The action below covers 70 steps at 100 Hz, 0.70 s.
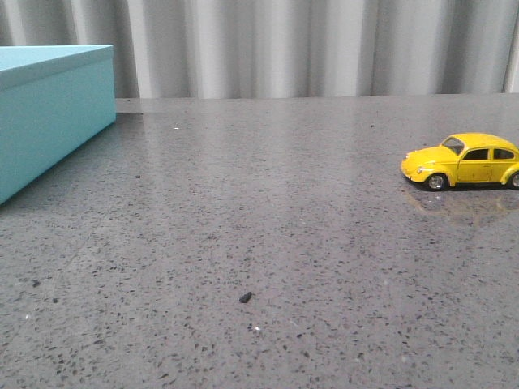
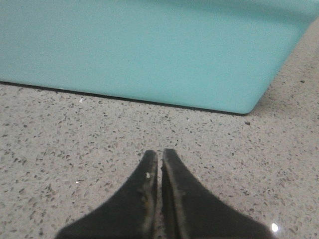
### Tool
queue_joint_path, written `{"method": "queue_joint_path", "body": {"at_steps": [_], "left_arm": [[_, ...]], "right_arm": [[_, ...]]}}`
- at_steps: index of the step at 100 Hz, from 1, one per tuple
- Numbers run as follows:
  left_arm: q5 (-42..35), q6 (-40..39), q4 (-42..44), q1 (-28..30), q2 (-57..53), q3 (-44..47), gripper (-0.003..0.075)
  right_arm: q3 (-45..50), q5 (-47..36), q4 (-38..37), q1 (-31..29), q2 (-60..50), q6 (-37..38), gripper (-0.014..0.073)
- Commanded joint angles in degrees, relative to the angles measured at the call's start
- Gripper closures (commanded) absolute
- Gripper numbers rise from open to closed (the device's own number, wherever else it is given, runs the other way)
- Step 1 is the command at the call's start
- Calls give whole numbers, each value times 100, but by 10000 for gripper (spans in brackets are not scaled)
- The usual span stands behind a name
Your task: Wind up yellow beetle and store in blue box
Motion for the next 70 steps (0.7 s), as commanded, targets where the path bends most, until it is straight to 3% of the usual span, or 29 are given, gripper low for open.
{"method": "queue_joint_path", "body": {"at_steps": [1,70], "left_arm": [[-285,-39,-62,8,79,143,741],[-997,-39,324,8,79,143,741]], "right_arm": [[119,-49,-46,-33,-101,-33,635],[119,-1035,106,-33,-101,-33,635]]}}
